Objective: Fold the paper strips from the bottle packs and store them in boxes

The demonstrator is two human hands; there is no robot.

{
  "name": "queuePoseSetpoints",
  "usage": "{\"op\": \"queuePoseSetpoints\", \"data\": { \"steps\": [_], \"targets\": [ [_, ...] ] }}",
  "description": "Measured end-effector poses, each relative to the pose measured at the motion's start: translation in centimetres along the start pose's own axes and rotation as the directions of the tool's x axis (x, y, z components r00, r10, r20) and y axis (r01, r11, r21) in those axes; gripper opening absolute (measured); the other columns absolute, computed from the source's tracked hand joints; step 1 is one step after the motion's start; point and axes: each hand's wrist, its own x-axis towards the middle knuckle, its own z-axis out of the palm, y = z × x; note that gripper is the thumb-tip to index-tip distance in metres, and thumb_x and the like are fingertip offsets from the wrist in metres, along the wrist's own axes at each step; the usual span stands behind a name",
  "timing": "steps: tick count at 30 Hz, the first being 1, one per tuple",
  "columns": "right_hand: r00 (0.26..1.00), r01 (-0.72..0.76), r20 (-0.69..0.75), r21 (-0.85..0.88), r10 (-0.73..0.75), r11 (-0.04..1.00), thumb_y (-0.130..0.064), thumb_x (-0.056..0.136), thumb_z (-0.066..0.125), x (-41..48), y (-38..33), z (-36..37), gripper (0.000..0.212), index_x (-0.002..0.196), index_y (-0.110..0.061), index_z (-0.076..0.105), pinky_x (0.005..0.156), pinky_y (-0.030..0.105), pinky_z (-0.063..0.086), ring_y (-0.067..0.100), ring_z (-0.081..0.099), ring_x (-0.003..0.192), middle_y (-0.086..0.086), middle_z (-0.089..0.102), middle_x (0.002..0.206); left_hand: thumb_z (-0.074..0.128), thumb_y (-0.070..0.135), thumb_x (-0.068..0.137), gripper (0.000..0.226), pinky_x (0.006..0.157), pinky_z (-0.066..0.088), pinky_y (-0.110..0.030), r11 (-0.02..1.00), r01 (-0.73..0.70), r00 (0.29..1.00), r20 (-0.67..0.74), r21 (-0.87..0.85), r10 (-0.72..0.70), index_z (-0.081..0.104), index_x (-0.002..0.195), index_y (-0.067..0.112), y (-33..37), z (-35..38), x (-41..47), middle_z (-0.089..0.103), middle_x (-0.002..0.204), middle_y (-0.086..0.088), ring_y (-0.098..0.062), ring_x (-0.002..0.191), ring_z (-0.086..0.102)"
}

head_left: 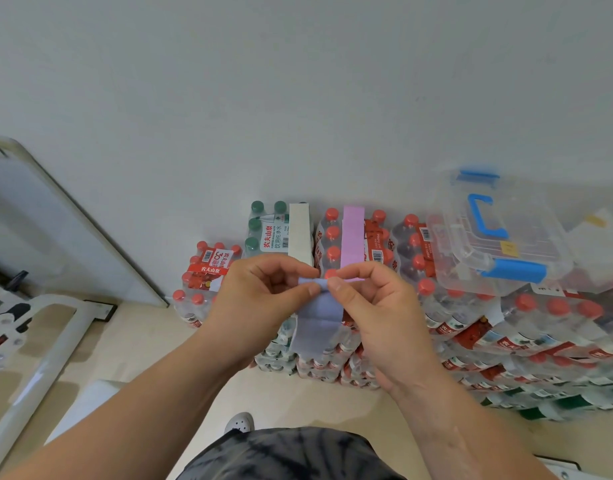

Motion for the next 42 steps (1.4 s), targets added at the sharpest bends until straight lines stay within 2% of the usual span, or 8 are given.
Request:
{"op": "queuePoseSetpoints", "data": {
  "steps": [5, 11, 14, 19, 24, 29, 36, 42],
  "targets": [
    [0.999, 0.009, -0.035, -0.023, -0.010, 1.000, -0.011, 0.087, 0.076, 0.1, 0.1, 0.0, 0.009, 0.090, -0.018, 0.072, 0.078, 0.047, 0.060, 0.034, 0.072, 0.085, 0.011, 0.075, 0.084, 0.075, -0.004, 0.081, 0.024, 0.075, 0.059, -0.030, 0.999, 0.042, 0.999, -0.004, -0.009, -0.042, 0.076, 0.089, 0.019, 0.0, 0.3, -0.1, 0.076, 0.082, -0.010, -0.024, 0.083, 0.075],
    [1.000, -0.014, -0.023, 0.009, 0.014, 1.000, -0.009, 0.087, 0.075, 0.1, -0.3, -0.4, 0.018, 0.094, -0.023, 0.067, 0.064, 0.027, 0.053, 0.017, 0.072, 0.076, 0.007, 0.075, 0.081, 0.074, -0.001, 0.083, 0.018, 0.078, 0.062, -0.048, 0.999, 0.042, 0.999, 0.008, 0.021, -0.043, 0.078, 0.085, 0.017, 0.2, 0.4, 0.1, 0.073, 0.087, -0.021, -0.039, 0.088, 0.070],
    [0.999, -0.002, -0.044, 0.006, 0.002, 1.000, -0.011, 0.086, 0.076, 0.1, -0.4, -0.5, 0.015, 0.093, -0.021, 0.067, 0.065, 0.029, 0.053, 0.019, 0.074, 0.078, 0.006, 0.076, 0.081, 0.074, -0.006, 0.081, 0.023, 0.076, 0.060, -0.032, 1.000, 0.025, 1.000, 0.001, -0.012, -0.025, 0.078, 0.083, 0.017, 0.3, 0.7, 0.3, 0.077, 0.084, -0.009, -0.026, 0.084, 0.074],
    [0.998, 0.031, -0.058, 0.025, -0.029, 0.999, -0.005, 0.087, 0.075, 0.2, -0.5, -0.4, 0.016, 0.091, -0.019, 0.068, 0.071, 0.031, 0.060, 0.021, 0.074, 0.079, 0.008, 0.076, 0.083, 0.073, -0.013, 0.078, 0.032, 0.073, 0.058, -0.026, 0.998, 0.016, 1.000, -0.012, -0.065, -0.017, 0.078, 0.076, 0.019, 0.3, 0.9, 0.6, 0.076, 0.082, -0.010, -0.021, 0.079, 0.072],
    [0.992, 0.069, -0.108, 0.009, -0.068, 0.998, -0.009, 0.085, 0.077, 0.4, -0.4, -0.2, 0.020, 0.081, -0.028, 0.072, 0.073, 0.029, 0.057, 0.017, 0.070, 0.077, 0.001, 0.075, 0.080, 0.077, -0.011, 0.074, 0.031, 0.077, 0.059, -0.033, 0.999, -0.005, 1.000, -0.021, -0.044, 0.004, 0.079, 0.077, 0.021, 0.0, 1.0, 0.9, 0.074, 0.083, -0.017, -0.027, 0.080, 0.069],
    [0.985, 0.090, -0.150, 0.007, -0.087, 0.996, -0.009, 0.085, 0.076, 0.6, -0.6, -0.2, 0.023, 0.078, -0.031, 0.076, 0.075, 0.030, 0.057, 0.016, 0.072, 0.081, 0.000, 0.077, 0.084, 0.077, 0.021, 0.070, 0.013, 0.069, 0.059, -0.033, 0.992, 0.040, 0.999, 0.019, -0.116, -0.038, 0.081, 0.082, 0.023, 0.6, 1.5, 0.6, 0.073, 0.084, -0.020, -0.023, 0.077, 0.070],
    [0.978, 0.036, -0.205, 0.038, -0.028, 0.999, -0.014, 0.084, 0.079, 0.5, -0.5, 0.1, 0.013, 0.085, -0.025, 0.072, 0.079, 0.049, 0.060, 0.027, 0.074, 0.079, 0.006, 0.077, 0.082, 0.075, 0.001, 0.082, 0.026, 0.073, 0.057, -0.033, 0.999, -0.012, 1.000, -0.029, -0.043, 0.011, 0.079, 0.082, 0.027, 0.2, 1.6, 1.1, 0.070, 0.077, -0.019, -0.019, 0.073, 0.065],
    [0.980, 0.048, -0.197, 0.033, -0.041, 0.998, -0.020, 0.081, 0.080, 0.5, -0.5, 0.1, 0.007, 0.085, -0.018, 0.074, 0.079, 0.047, 0.061, 0.031, 0.074, 0.082, 0.008, 0.077, 0.083, 0.077, 0.001, 0.080, 0.017, 0.078, 0.059, -0.047, 0.999, -0.049, 0.996, -0.068, 0.017, 0.050, 0.077, 0.081, 0.018, -0.3, 1.7, 1.1, 0.072, 0.084, -0.021, -0.041, 0.082, 0.068]
  ]
}}
